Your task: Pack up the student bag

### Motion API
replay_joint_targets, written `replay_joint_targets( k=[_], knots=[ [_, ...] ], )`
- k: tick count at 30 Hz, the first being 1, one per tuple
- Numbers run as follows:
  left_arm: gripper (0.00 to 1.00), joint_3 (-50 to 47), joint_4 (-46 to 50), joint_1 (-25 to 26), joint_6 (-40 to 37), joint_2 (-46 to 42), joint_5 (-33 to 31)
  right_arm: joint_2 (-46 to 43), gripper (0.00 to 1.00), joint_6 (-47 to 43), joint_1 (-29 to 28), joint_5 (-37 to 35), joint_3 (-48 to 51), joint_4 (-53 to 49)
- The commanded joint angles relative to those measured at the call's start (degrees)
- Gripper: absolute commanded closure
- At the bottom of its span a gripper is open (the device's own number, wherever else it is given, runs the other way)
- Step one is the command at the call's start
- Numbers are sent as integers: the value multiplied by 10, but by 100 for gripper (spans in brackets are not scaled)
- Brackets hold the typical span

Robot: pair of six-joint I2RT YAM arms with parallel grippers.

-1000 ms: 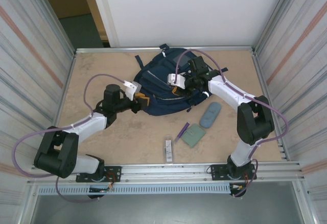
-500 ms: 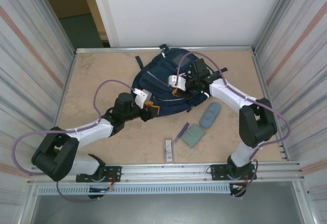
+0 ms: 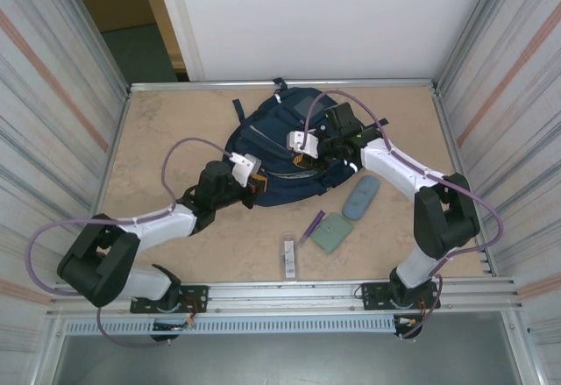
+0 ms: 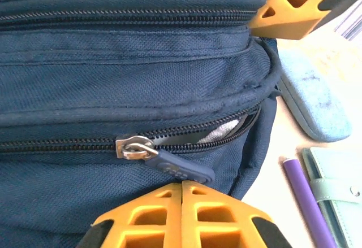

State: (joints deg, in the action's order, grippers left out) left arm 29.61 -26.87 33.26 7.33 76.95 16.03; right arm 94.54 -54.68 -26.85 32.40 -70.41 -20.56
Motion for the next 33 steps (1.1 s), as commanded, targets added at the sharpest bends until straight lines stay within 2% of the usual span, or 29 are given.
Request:
replay_joint_targets(
  k=[1,7,9,10,11,12,15,20,23,25,27,29,33],
  knots=[
    [100,-19,2,-17,-15,-33,4,-35,98,-13,2,66,-2,24],
    [100,-39,5,-38,-24,-70,20,-41,98,-35,5,53,3,10],
    [100,-41,1,-52,-3,-75,34,-43,98,-37,7,51,5,10],
    [91,-40,-6,-62,10,-75,67,-44,98,-37,7,52,6,10],
    [76,-38,-14,-68,20,-71,94,-45,98,-37,7,52,6,10],
    [65,-33,-18,-70,30,-68,114,-46,98,-37,7,53,8,10],
    [58,-22,-29,-62,68,-60,136,-46,98,-35,7,52,9,10],
    [57,-5,-23,-32,141,-53,83,-45,98,-31,6,49,9,10],
    [56,4,-25,-6,144,-51,65,-42,98,-28,7,48,10,11],
    [54,21,10,3,156,-42,31,-39,98,-27,5,44,9,10],
    [59,41,54,4,175,-22,-6,-38,98,-26,3,41,7,11],
    [65,48,63,4,182,-5,-23,-38,98,-25,2,40,6,10],
    [70,57,67,3,199,10,-52,-39,98,-23,1,35,3,7]
  ],
)
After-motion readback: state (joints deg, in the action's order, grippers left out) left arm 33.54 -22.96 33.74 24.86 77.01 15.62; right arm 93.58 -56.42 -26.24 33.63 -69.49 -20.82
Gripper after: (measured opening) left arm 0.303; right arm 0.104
